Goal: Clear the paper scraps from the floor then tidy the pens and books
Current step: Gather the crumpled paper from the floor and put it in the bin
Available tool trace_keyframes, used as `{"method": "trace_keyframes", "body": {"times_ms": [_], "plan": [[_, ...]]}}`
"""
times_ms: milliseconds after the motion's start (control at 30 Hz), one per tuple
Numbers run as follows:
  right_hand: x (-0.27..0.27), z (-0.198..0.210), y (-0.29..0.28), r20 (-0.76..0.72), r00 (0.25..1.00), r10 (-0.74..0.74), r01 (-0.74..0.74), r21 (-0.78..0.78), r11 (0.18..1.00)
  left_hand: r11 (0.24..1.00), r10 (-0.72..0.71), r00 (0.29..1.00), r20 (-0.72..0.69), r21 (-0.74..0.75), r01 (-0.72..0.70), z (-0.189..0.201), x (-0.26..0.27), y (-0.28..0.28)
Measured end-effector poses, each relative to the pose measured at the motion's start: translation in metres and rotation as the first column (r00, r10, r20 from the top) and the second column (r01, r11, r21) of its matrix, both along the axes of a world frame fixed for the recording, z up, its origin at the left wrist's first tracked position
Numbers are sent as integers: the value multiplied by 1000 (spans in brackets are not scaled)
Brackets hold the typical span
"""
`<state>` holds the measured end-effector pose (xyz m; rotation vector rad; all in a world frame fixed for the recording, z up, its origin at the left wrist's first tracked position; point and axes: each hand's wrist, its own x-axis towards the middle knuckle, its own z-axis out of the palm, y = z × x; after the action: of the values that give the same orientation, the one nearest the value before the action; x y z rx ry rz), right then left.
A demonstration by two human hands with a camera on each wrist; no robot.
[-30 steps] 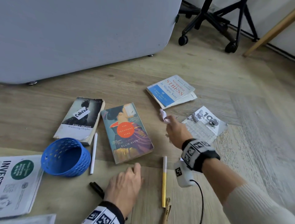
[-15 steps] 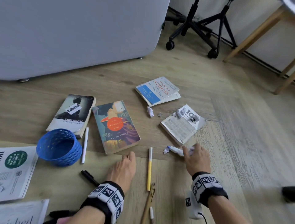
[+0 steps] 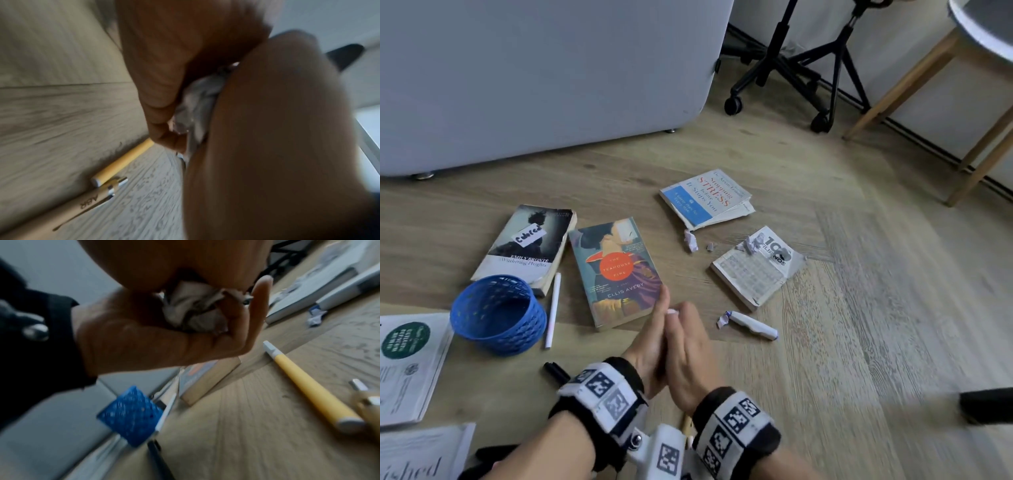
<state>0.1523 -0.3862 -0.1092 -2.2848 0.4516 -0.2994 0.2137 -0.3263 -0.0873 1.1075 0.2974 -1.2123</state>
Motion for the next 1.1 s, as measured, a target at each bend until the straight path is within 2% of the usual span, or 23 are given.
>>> {"method": "trace_keyframes", "body": {"times_ms": [33, 100, 133, 300, 367, 433, 467, 500, 533, 600, 633, 667, 700, 733, 867, 933, 967, 1033, 1100], "plan": [[-3, -4, 1, -70, 996, 55, -67, -176, 982, 1000, -23, 999, -35, -8, 23, -1, 4, 5], [-7, -15, -3, -204, 973, 105, -183, -416, 891, 996, -92, 994, -65, 1, 93, -4, 10, 10], [-8, -17, -4, -229, 968, 99, -194, -443, 876, 996, -92, 994, -52, 13, 93, -6, 11, 10], [4, -13, -8, -112, 993, 27, -79, -496, 864, 997, 14, 998, 54, 73, -18, -24, 10, -4], [8, -12, -13, -81, 993, 84, -107, -352, 930, 984, 40, 996, 81, 168, -53, -27, 13, -3], [7, -14, -27, -71, 977, 199, -205, -89, 975, 961, 103, 973, 208, 232, -151, -31, 19, 0], [5, -16, -39, -75, 973, 220, -223, -32, 974, 946, 109, 941, 321, 257, -197, -35, 24, 2], [2, -21, -55, -86, 977, 193, -199, -65, 978, 931, 72, 889, 453, 289, -223, -38, 31, 3], [-2, -28, -73, -92, 986, 136, -149, -157, 976, 911, -12, 804, 595, 338, -237, -39, 40, 4], [-9, -41, -107, -130, 990, 62, -108, -384, 917, 843, -257, 538, 803, 459, -281, -37, 60, 6], [-13, -48, -119, -187, 980, 61, -143, -461, 876, 805, -366, 391, 844, 499, -322, -36, 69, 8], [-15, -54, -127, -247, 966, 81, -201, -508, 837, 774, -455, 274, 847, 529, -348, -35, 76, 10], [-15, -60, -133, -289, 951, 107, -252, -529, 810, 740, -535, 190, 823, 566, -363, -38, 82, 10], [-15, -62, -137, -304, 943, 139, -289, -536, 793, 701, -604, 139, 785, 606, -376, -42, 88, 11], [-10, -63, -141, -275, 929, 245, -363, -563, 742, 612, -736, 22, 677, 679, -407, -62, 108, 10], [-8, -61, -148, -233, 942, 241, -332, -546, 769, 574, -784, -20, 620, 713, -402, -69, 111, 8], [-4, -57, -154, -185, 965, 187, -257, -509, 821, 551, -806, -36, 590, 728, -408, -73, 111, 7], [12, -45, -172, -57, 998, -16, -8, -410, 912, 488, -851, -44, 523, 758, -433, -78, 109, 4], [37, -34, -200, 2, 963, -268, 252, -351, 902, 446, -874, -45, 484, 761, -472, -83, 108, 1]]}}
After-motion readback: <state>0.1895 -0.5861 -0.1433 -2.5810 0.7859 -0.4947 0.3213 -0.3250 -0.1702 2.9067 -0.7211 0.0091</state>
